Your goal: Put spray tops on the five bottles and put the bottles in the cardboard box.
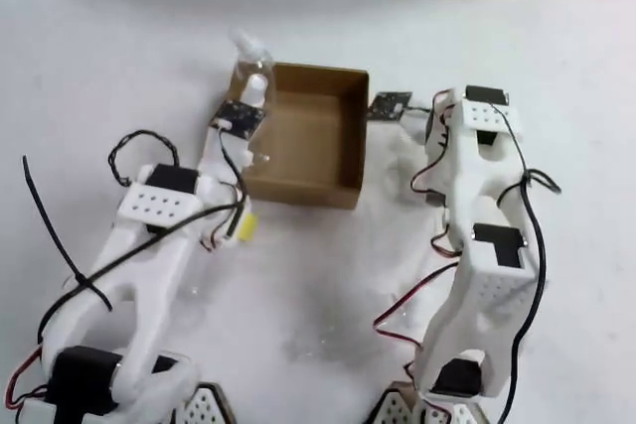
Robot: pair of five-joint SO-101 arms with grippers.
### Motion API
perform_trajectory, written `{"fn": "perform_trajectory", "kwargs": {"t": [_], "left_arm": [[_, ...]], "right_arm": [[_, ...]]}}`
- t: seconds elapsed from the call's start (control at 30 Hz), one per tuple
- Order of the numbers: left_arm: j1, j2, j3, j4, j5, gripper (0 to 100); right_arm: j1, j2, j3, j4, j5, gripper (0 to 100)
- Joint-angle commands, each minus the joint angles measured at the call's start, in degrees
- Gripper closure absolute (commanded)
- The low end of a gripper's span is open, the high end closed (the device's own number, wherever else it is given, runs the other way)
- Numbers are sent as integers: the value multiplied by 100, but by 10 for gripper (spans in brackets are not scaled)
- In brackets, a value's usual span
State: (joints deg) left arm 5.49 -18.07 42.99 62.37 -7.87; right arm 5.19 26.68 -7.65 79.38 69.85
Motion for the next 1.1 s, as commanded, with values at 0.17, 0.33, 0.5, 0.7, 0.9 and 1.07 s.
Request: {"fn": "perform_trajectory", "kwargs": {"t": [0.17, 0.33, 0.5, 0.7, 0.9, 1.07], "left_arm": [[-48, -286, -35, -158, -88, 914], [-57, -286, -35, -158, -88, 914], [-57, -286, -26, -158, -88, 914], [-57, -286, -26, -158, -88, 914], [-57, -286, -26, -158, -88, 914], [-48, -286, -26, -158, -88, 914]], "right_arm": [[48, -1068, -211, 884, -809, 984], [75, -1007, -193, 980, -800, 984], [48, -532, 35, 945, -782, 949], [277, -303, 35, 620, -782, 834], [567, -620, -132, 743, -818, 759], [435, -1297, 273, 1112, -782, 822]]}}
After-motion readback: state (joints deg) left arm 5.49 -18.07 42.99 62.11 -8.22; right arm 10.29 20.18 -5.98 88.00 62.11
